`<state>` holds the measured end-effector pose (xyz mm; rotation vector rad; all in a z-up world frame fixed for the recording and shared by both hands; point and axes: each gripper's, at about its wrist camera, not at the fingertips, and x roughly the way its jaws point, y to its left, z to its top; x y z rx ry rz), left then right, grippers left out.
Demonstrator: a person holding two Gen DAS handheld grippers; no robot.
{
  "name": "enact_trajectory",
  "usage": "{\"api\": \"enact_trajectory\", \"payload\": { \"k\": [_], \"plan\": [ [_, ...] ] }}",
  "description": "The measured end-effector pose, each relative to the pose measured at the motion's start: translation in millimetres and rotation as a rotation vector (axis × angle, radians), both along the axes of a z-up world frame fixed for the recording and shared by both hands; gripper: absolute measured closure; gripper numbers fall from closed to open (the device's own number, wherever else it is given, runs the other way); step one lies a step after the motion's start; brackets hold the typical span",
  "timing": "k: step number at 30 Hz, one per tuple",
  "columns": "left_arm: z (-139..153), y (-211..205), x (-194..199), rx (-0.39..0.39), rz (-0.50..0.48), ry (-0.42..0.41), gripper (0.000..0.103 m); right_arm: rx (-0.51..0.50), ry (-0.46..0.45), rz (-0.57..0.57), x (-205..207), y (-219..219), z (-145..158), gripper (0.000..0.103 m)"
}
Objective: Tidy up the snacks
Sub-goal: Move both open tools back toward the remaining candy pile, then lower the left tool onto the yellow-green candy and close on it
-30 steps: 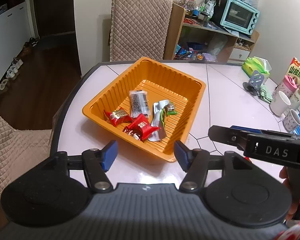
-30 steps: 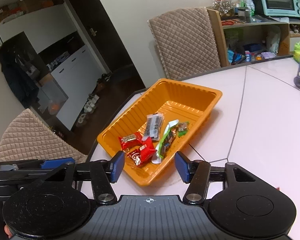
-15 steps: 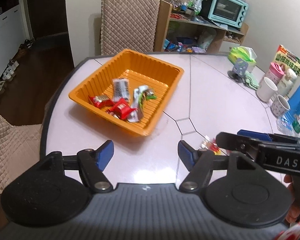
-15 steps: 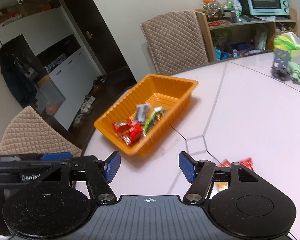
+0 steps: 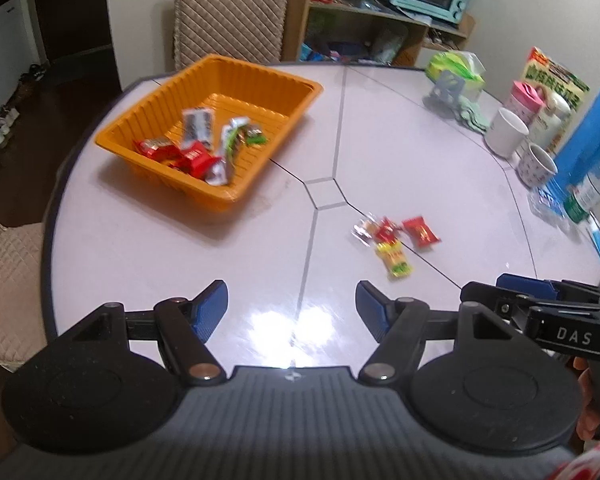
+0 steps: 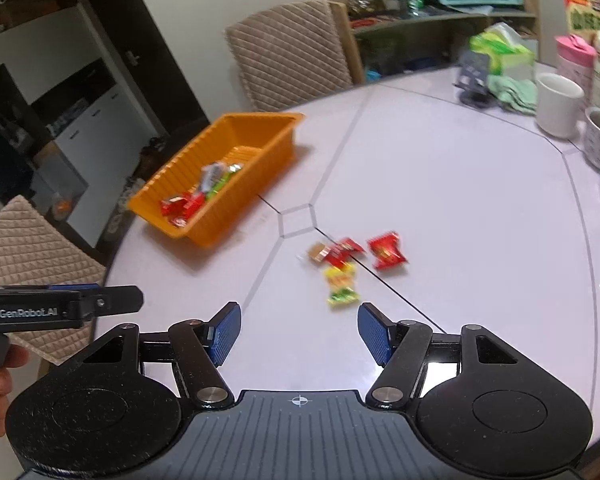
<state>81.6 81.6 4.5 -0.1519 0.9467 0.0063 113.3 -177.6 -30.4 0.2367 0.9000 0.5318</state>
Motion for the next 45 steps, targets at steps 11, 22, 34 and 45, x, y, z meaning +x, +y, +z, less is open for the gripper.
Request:
{"api": "enact_trajectory", "payload": {
  "k": [11, 22, 34, 45],
  "plan": [
    [-21.0, -29.9, 0.1, 0.006, -0.077, 0.029, 0.035, -0.059, 0.031, -0.061, -11.8, -24.3, -21.0, 0.038],
    [-38.2, -38.4, 13.6, 0.004, -0.121, 0.038, 0.036, -0.096, 0.055, -0.083, -3.6, -21.5, -36.1, 0.038],
    [-64.6, -66.1, 42.9, -0.014, -0.191, 0.036, 0.042, -0.117, 0.088, -0.173, 8.3, -37.3, -49.1, 0.038],
    [-87.6, -94.5, 79.3, -0.018, -0.230, 0.036, 0.060, -0.119, 0.133, -0.266, 22.8, -61.1, -61.2, 0.038]
  ]
}}
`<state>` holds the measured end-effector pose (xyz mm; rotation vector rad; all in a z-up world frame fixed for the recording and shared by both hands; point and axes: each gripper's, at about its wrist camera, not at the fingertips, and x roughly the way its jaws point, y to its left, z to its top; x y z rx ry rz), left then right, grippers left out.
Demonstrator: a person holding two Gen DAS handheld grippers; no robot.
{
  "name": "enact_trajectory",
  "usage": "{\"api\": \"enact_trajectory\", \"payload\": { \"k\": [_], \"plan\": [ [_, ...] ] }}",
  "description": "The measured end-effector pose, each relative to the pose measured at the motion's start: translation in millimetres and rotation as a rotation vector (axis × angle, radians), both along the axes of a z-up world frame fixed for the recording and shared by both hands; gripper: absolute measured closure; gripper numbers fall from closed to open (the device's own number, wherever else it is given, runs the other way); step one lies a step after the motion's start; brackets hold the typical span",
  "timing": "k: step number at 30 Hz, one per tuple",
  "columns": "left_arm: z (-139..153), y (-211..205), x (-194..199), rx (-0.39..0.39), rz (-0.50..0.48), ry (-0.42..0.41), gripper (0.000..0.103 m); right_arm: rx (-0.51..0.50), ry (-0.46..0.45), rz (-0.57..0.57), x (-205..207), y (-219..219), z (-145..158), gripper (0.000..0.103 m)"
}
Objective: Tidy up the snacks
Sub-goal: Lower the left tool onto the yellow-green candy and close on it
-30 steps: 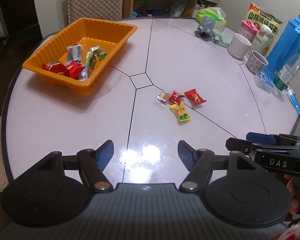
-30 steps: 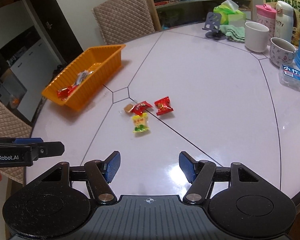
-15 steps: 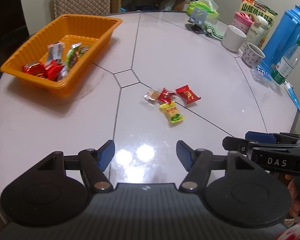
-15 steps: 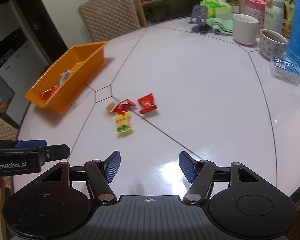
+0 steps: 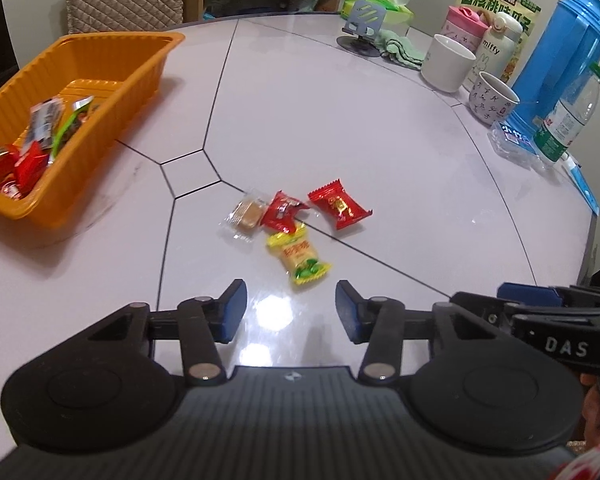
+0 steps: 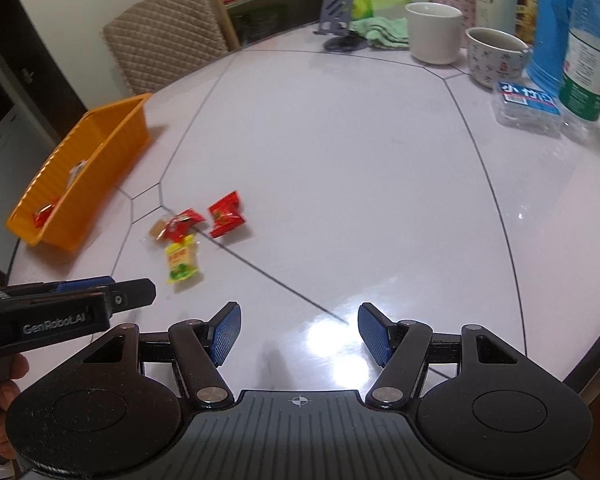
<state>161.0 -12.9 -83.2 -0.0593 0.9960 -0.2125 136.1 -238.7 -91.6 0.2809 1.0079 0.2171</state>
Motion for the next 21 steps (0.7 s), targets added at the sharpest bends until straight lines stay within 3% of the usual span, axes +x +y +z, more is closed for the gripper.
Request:
{"api": "enact_trajectory", "payload": {
  "k": [13, 21],
  "plan": [
    [-23.5, -17.5, 37.4, 0.004, 0.030, 0.041, 0.070, 0.009, 0.033, -0.038, 16.0, -16.3, -11.9, 0.038],
    [-29.3, -25.5, 42.8, 0.046, 0.022, 0.032, 0.072, 0.011, 0.045, -0.032, 23.1, -19.1, -17.2, 0.038]
  ]
}}
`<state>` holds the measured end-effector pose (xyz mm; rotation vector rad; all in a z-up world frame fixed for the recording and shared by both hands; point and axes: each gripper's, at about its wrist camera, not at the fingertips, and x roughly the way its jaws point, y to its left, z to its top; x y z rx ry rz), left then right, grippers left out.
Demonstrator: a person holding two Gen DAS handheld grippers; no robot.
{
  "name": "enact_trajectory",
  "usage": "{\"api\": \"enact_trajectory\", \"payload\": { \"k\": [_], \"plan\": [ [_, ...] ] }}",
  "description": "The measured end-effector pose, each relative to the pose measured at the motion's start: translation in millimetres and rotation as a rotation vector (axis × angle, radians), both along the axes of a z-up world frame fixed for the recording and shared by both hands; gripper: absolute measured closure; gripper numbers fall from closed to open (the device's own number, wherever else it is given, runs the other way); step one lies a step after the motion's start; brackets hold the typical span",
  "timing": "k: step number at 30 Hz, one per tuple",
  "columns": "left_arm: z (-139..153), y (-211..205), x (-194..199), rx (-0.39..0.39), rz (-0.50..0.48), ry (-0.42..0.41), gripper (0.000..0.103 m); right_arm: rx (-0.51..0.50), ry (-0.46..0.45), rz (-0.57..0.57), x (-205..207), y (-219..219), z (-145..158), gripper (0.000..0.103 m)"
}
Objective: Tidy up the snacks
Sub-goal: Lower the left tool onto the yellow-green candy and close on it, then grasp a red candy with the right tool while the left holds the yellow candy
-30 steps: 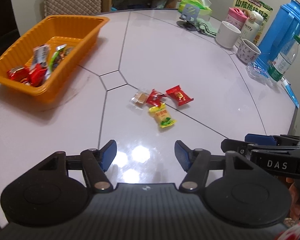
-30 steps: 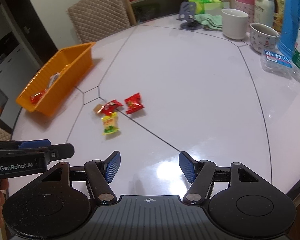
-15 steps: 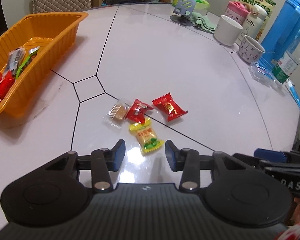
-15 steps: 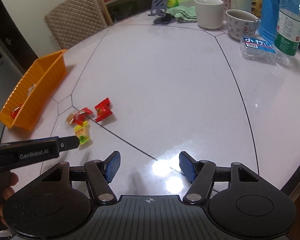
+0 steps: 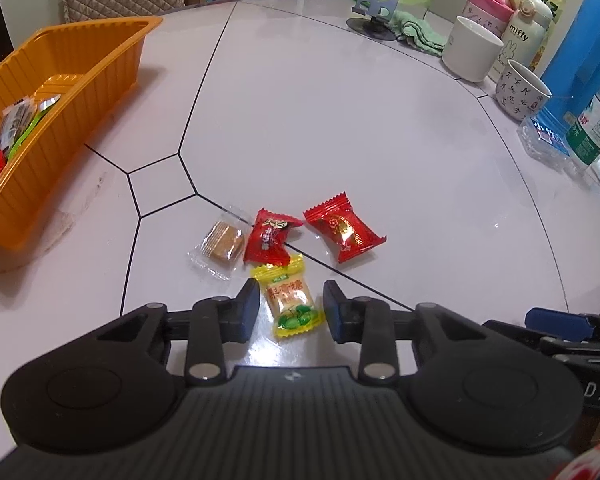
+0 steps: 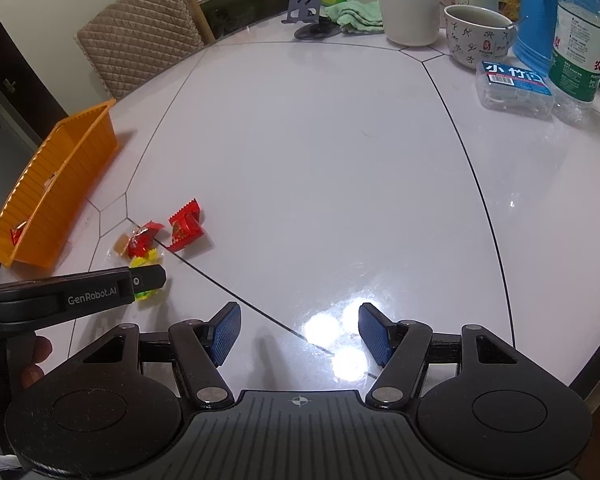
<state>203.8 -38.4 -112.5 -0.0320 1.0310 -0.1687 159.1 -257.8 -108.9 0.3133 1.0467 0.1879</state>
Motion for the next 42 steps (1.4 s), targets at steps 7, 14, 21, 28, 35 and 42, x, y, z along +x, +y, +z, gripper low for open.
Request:
{"api": "enact_trajectory", "payload": {
  "k": [7, 14, 21, 28, 35, 42],
  "plan": [
    [-0.3, 2.0, -3.1, 0.029, -0.022, -0.011, 0.084, 0.006, 0.005, 0.015, 3.4, 2.0, -2.9, 0.038],
    [0.8, 11.4, -14.0, 0.031, -0.030, 0.001, 0.085, 0.020, -0.014, 0.057, 5.6, 11.6, -1.7, 0.038],
    [5.2, 40.5, -23.9, 0.044, 0.038, 0.000, 0.085, 0.048, -0.081, 0.142, 12.5, 36.2, 8.4, 0.038],
    [13.5, 75.9, -23.8, 0.060, 0.131, -0.012, 0.085, 0.061, -0.165, 0.248, 30.5, 75.7, 19.8, 0.058],
    [19.4, 95.8, -23.0, 0.060, 0.180, -0.029, 0.085, 0.098, -0.158, 0.283, 56.4, 108.9, 13.0, 0.067],
    [19.7, 107.7, -23.4, 0.058, 0.197, -0.027, 0.085, 0.079, -0.125, 0.277, 71.7, 124.4, -1.5, 0.075]
  ]
}}
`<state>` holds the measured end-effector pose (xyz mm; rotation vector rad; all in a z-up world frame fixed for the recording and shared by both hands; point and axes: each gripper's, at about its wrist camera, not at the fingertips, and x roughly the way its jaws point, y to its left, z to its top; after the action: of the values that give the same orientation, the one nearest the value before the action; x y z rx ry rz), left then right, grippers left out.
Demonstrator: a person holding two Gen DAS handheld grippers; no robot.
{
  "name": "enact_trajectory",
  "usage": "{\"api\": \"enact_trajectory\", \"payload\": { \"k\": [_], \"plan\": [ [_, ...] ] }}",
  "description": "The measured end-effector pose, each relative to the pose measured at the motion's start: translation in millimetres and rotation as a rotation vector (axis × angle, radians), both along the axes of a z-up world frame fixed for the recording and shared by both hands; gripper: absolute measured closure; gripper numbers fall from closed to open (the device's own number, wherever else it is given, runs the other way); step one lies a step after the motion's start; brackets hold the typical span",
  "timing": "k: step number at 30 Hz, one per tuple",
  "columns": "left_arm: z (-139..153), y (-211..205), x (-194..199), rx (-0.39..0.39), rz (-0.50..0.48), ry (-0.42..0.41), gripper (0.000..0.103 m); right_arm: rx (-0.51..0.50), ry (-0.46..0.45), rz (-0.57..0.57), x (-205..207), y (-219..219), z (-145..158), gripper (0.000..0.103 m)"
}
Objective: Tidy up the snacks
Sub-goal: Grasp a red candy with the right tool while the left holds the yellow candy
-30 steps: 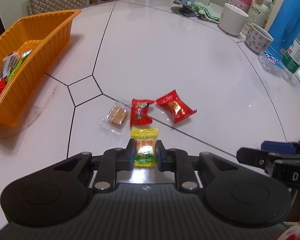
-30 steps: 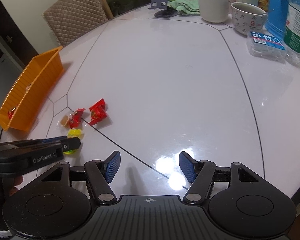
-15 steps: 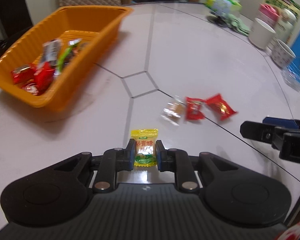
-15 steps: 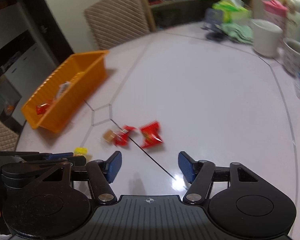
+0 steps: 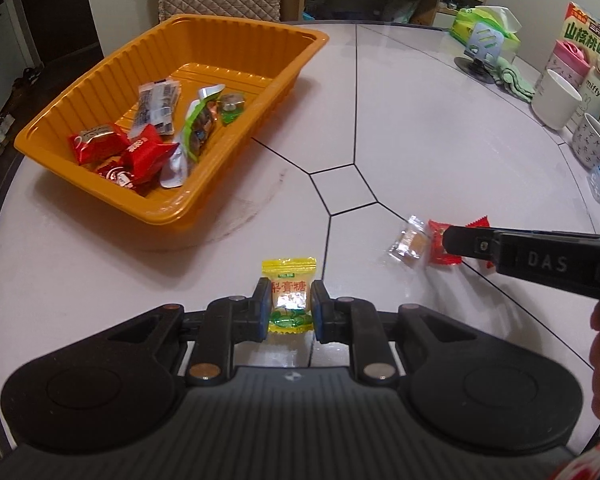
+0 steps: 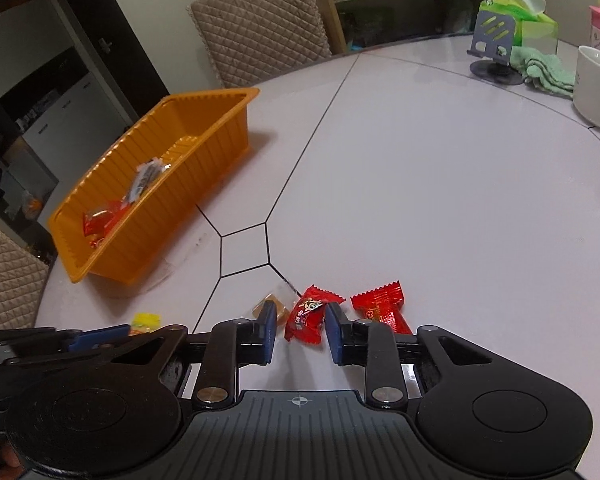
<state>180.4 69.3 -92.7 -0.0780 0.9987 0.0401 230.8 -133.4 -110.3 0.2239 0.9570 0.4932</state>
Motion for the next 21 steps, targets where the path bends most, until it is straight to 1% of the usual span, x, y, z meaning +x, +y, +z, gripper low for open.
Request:
{"api": "enact_trajectory", "payload": {
  "k": [6, 9, 11, 17, 18, 21],
  "plan": [
    [0.6, 8.8, 1.7, -0.005, 0.011, -0.003, 0.085, -0.028, 0.025, -0.020, 6.0, 5.4, -8.9, 0.075],
    [1.0, 12.1, 1.6, -0.007, 0.014, -0.005, 0.085, -0.031, 0.033, -0.025, 8.0, 6.8, -12.0, 0.077],
    [1.2, 13.7, 1.6, -0.011, 0.014, -0.005, 0.085, -0.032, 0.031, -0.021, 8.0, 7.8, -12.4, 0.081],
    [3.1, 15.5, 0.2, -0.014, 0.009, -0.008, 0.085, -0.040, 0.014, -0.016, 5.9, 9.2, -9.0, 0.085],
    [3.7, 15.6, -0.1, -0.014, 0.008, -0.009, 0.085, -0.040, 0.010, -0.013, 5.0, 8.8, -7.7, 0.087],
    [5.7, 15.7, -1.2, -0.014, 0.008, -0.013, 0.085, -0.039, -0.008, -0.009, 1.7, 7.3, -2.1, 0.087]
  ]
}}
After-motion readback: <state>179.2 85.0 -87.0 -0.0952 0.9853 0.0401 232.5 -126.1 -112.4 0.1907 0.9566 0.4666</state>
